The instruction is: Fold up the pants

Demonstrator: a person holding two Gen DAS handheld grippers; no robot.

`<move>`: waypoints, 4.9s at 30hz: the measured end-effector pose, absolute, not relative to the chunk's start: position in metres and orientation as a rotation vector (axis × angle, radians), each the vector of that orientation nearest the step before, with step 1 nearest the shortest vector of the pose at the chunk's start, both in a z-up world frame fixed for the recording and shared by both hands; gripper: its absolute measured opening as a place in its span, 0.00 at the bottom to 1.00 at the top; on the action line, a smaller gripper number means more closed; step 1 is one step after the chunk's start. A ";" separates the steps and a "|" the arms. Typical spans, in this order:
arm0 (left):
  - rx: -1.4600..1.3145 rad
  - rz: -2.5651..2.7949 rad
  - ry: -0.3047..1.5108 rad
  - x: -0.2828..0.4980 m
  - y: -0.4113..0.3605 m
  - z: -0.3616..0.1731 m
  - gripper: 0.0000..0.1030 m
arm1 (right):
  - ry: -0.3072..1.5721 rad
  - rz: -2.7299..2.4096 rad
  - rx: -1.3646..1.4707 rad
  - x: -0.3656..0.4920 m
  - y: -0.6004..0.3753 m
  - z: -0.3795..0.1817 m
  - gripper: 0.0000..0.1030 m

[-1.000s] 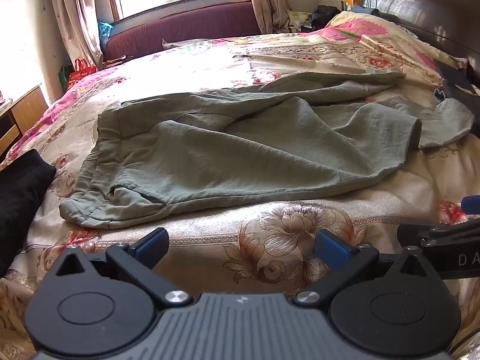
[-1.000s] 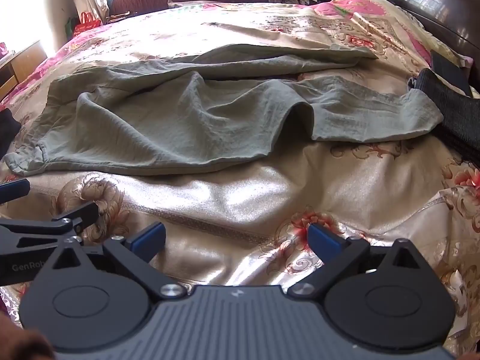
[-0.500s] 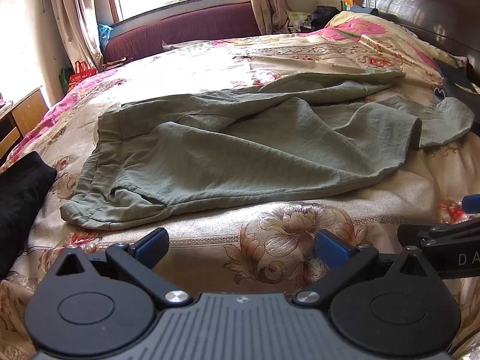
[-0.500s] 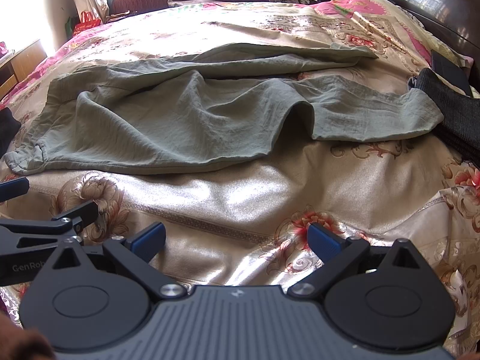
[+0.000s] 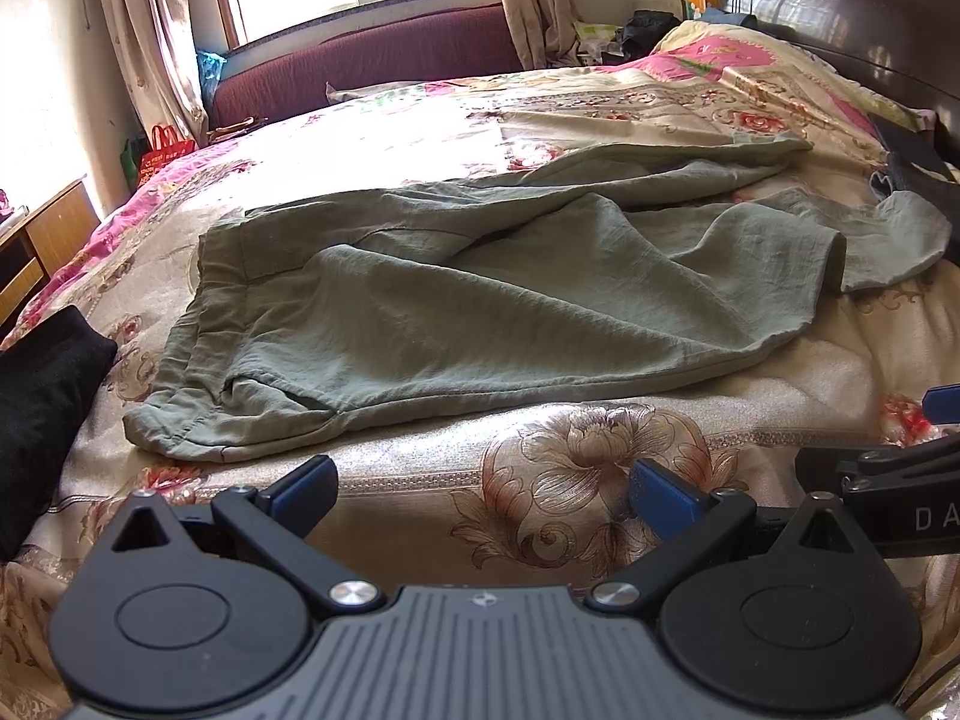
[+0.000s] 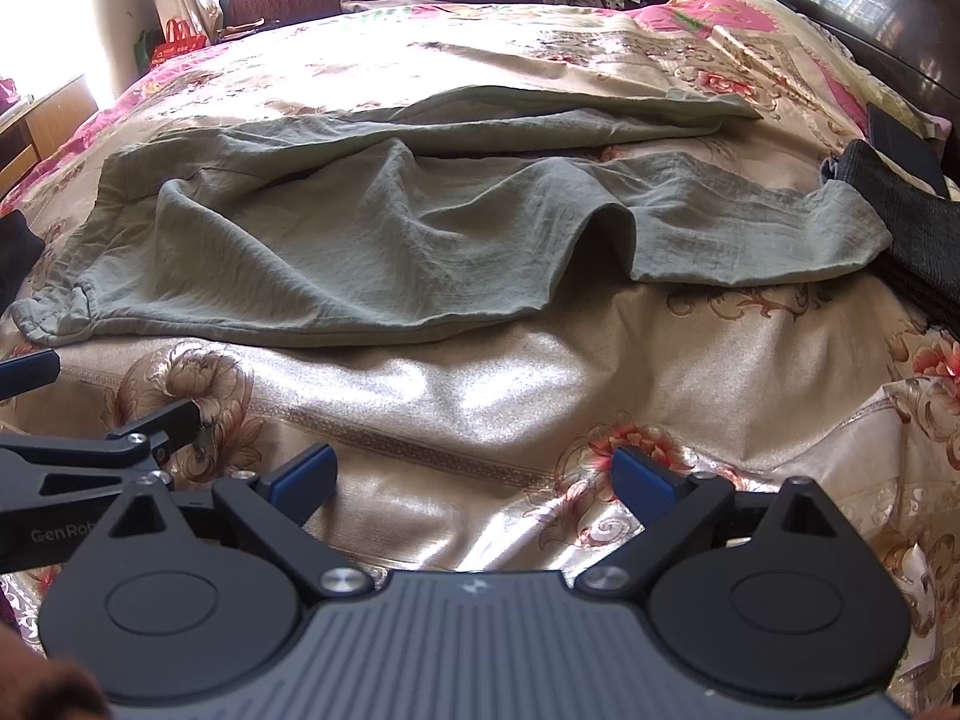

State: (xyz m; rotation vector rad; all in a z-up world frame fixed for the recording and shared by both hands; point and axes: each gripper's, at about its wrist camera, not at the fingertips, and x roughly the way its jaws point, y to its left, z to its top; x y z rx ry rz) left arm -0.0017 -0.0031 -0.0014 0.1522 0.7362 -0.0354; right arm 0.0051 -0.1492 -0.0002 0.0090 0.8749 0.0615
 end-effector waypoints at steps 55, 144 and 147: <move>0.205 -0.118 0.830 0.073 0.168 -0.012 0.87 | 0.888 0.686 -0.309 0.098 0.027 0.001 0.72; 0.471 -0.716 0.764 0.103 -0.193 0.009 0.53 | 0.606 0.051 0.482 0.134 -0.393 0.014 0.52; 0.463 -0.701 0.779 0.102 -0.184 0.006 0.53 | 0.615 -0.034 0.450 0.118 -0.404 0.008 0.52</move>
